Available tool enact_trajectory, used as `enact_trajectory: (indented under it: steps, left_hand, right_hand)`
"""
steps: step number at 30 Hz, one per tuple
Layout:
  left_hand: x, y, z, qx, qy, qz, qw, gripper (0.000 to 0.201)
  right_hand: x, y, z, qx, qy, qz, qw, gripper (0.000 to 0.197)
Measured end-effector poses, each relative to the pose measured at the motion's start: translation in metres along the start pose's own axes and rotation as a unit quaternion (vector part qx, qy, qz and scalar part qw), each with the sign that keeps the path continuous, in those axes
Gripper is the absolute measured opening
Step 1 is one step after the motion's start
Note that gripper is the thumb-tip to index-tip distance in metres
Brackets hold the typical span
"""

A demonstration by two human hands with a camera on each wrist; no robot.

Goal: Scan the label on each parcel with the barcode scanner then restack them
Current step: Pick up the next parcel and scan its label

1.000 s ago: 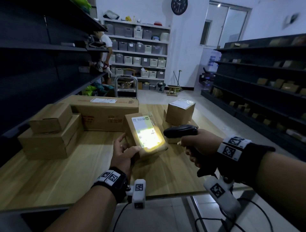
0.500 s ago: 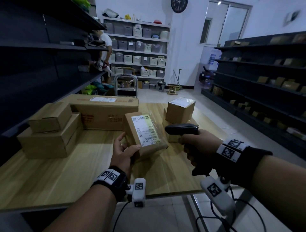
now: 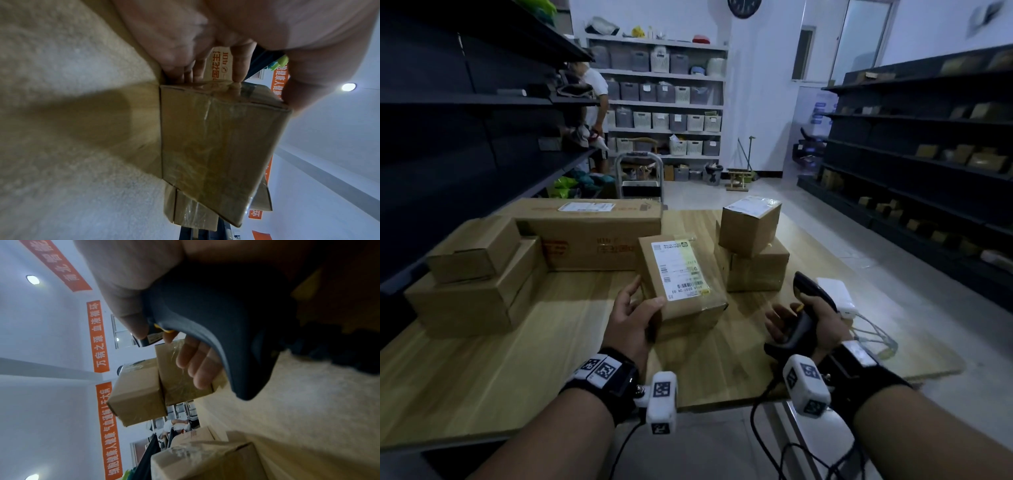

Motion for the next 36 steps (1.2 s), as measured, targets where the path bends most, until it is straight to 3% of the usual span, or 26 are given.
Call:
enact_trajectory:
  steps: [7, 12, 22, 25, 31, 36]
  left_hand:
    - [0.002, -0.002, 0.001, -0.002, -0.021, 0.013, 1.000, 0.063]
    - [0.001, 0.001, -0.007, -0.011, -0.045, 0.019, 0.999, 0.057]
    - [-0.005, -0.015, -0.058, -0.026, -0.160, 0.080, 0.984, 0.064]
    - [-0.001, -0.019, -0.071, -0.042, -0.176, 0.072, 0.981, 0.056]
    - [0.009, -0.022, -0.070, -0.065, -0.199, 0.050, 0.976, 0.086]
    - [0.014, -0.024, -0.063, -0.081, -0.201, 0.048, 0.975, 0.077]
  right_hand:
    - [-0.009, -0.011, 0.013, -0.005, -0.022, 0.020, 1.000, 0.034]
    - [-0.009, -0.016, 0.010, -0.007, -0.024, 0.015, 1.000, 0.033]
    - [-0.007, -0.023, 0.017, -0.015, -0.044, 0.037, 0.998, 0.031]
    - [-0.008, -0.025, 0.019, -0.019, -0.041, 0.040, 0.998, 0.031]
    - [-0.007, -0.025, 0.021, -0.011, -0.045, 0.042, 0.998, 0.033]
    - [-0.010, -0.028, 0.021, -0.014, -0.043, 0.053, 0.998, 0.031]
Point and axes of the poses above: each hand's wrist, its own y-axis away from the middle knuckle, its own z-axis out of the back of the hand, x = y × z, the point moved 3 cm from there along -y, towards the middle knuckle, and after that the axes turned 1 degree about -y, right-handed, at the moved point
